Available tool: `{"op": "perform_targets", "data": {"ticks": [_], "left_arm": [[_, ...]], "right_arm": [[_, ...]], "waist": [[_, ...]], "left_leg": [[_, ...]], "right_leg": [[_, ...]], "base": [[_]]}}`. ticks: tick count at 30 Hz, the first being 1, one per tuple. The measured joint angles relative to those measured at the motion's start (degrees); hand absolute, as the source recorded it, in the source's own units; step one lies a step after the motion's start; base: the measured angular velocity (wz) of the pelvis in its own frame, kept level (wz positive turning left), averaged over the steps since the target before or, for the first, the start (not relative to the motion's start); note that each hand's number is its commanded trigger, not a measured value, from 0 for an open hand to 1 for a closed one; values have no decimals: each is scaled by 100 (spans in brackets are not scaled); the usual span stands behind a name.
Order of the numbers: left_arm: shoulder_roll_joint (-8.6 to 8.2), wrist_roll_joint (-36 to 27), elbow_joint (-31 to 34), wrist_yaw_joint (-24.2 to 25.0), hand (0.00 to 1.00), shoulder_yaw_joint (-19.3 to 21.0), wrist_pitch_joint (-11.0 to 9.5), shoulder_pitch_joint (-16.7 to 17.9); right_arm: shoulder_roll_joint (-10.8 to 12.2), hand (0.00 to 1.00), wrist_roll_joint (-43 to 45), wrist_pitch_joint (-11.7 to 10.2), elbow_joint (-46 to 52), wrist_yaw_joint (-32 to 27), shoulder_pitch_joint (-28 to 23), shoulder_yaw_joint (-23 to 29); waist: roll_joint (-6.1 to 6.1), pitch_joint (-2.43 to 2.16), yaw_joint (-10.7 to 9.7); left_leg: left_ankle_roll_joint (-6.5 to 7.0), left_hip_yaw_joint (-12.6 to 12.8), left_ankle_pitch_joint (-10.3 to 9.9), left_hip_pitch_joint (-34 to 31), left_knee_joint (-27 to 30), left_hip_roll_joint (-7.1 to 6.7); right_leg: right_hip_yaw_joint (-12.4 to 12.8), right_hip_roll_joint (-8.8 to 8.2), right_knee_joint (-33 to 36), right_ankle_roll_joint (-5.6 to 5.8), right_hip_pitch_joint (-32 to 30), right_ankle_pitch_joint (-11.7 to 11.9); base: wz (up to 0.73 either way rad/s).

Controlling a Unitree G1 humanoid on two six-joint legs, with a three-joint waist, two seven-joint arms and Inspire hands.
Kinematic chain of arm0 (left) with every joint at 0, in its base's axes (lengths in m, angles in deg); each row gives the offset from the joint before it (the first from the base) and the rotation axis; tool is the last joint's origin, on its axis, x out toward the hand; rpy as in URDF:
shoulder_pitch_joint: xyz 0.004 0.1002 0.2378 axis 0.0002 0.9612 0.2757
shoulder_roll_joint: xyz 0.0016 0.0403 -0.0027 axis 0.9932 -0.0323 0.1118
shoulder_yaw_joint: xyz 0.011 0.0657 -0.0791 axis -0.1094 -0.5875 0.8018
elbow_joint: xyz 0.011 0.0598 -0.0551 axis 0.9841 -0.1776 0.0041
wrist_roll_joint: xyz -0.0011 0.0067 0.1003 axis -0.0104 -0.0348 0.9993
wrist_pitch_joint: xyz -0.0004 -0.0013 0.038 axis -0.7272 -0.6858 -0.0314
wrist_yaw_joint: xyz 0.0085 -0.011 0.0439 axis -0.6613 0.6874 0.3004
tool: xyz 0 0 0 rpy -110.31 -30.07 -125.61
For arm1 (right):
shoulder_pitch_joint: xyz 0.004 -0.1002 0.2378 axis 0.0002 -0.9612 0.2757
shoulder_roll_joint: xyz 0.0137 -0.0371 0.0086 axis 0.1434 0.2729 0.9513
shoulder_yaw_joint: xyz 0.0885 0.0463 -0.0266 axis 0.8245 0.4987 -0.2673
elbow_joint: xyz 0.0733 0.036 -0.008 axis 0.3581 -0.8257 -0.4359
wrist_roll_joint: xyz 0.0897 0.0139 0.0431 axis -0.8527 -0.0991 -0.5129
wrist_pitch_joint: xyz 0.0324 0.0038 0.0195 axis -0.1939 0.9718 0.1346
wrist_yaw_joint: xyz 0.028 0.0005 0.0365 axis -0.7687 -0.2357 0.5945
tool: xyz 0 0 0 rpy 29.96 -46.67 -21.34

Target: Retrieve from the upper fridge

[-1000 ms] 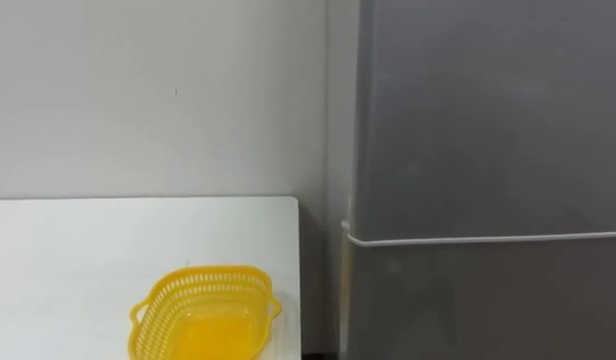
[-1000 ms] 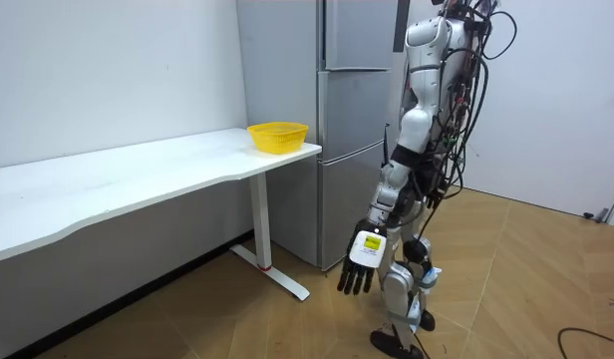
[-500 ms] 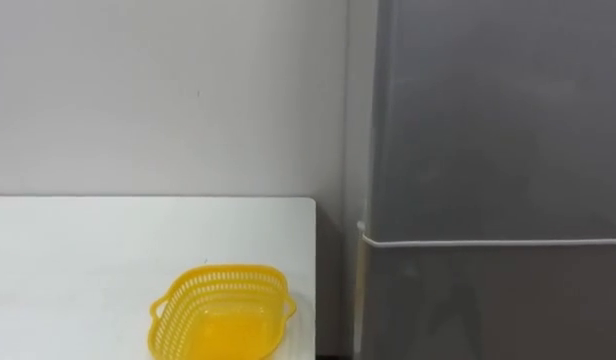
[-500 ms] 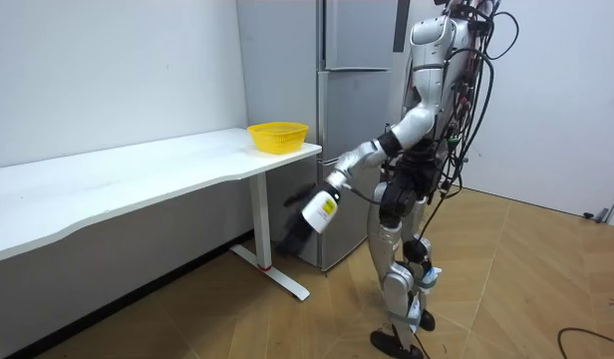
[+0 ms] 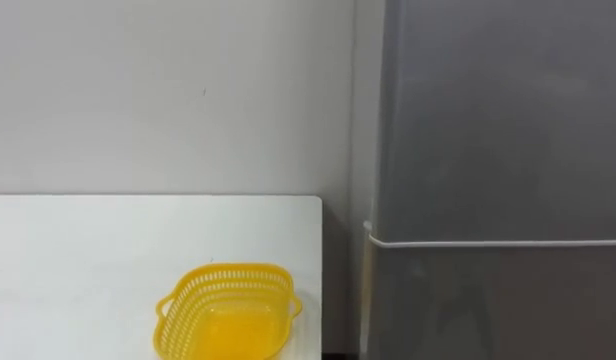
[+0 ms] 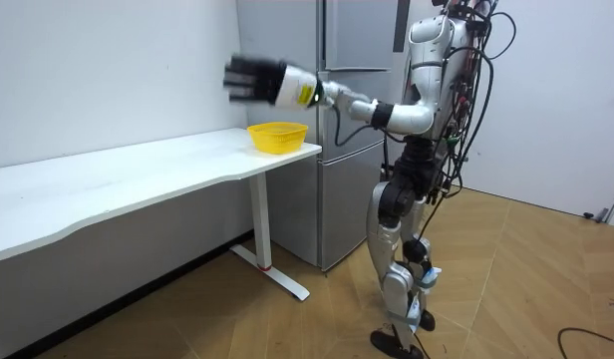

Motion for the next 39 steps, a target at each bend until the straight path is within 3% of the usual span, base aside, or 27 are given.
{"op": "perform_targets", "data": {"ticks": [6, 9, 15, 19, 22, 25, 34, 39], "left_arm": [[55, 185, 636, 436, 0, -88, -55, -345], [58, 208, 893, 1018, 0, -382, -52, -549], [59, 70, 1126, 2277, 0, -1131, 34, -796], [62, -259, 1115, 3332, 0, -1533, 279, -1017], [64, -706, 1111, 3876, 0, -1830, 450, -1136], [67, -723, 1109, 4363, 0, -2047, 652, -1136], [93, -878, 1123, 5449, 0, -2327, 1062, -1244], [97, -870, 1123, 5784, 0, -2428, 1129, -1340]], "right_arm": [[1, 0, 11, -54, -80, 57, 26, 0], [-2, 0, 30, -46, -84, 193, 44, -1], [-3, 0, 194, -47, -257, 373, 271, -60], [2, 0, 174, -49, -259, 488, 422, -79], [-11, 0, 177, -46, -427, 494, 523, -153], [-17, 0, 185, -32, -610, 498, 689, -167], [-51, 0, 167, 18, -713, 614, 801, -174], [-95, 0, 176, 18, -750, 614, 805, -234]], "waist": [[28, 27, -169], [40, 5, -219], [-5, 12, -443], [-2, 5, -609], [-14, 4, -676], [-38, 17, -721], [-26, -9, -910], [6, -29, -931]], "left_leg": [[0, -69, 0, -29, 52, -5], [1, -151, 1, -94, 83, -10], [0, -141, 3, -130, 119, -11], [0, -124, 3, -242, 172, -9], [-1, -110, 5, -245, 169, -7], [-1, 20, 5, -261, 166, 2], [-1, 19, 5, -296, 164, 31], [-1, 26, 5, -261, 163, 35]], "right_leg": [[-62, -7, 9, 0, 19, 0], [-125, -21, -12, 0, -2, 0], [-113, -19, -14, 0, -7, -1], [-114, -29, -12, 0, -100, 0], [-102, -23, -13, 0, -114, 0], [5, -13, -2, -2, -178, 1], [42, -15, 3, -2, -255, 2], [102, -4, 3, -4, -241, 4]], "base": [[5], [12], [0], [0], [-1], [-16], [-3], [-6]]}}
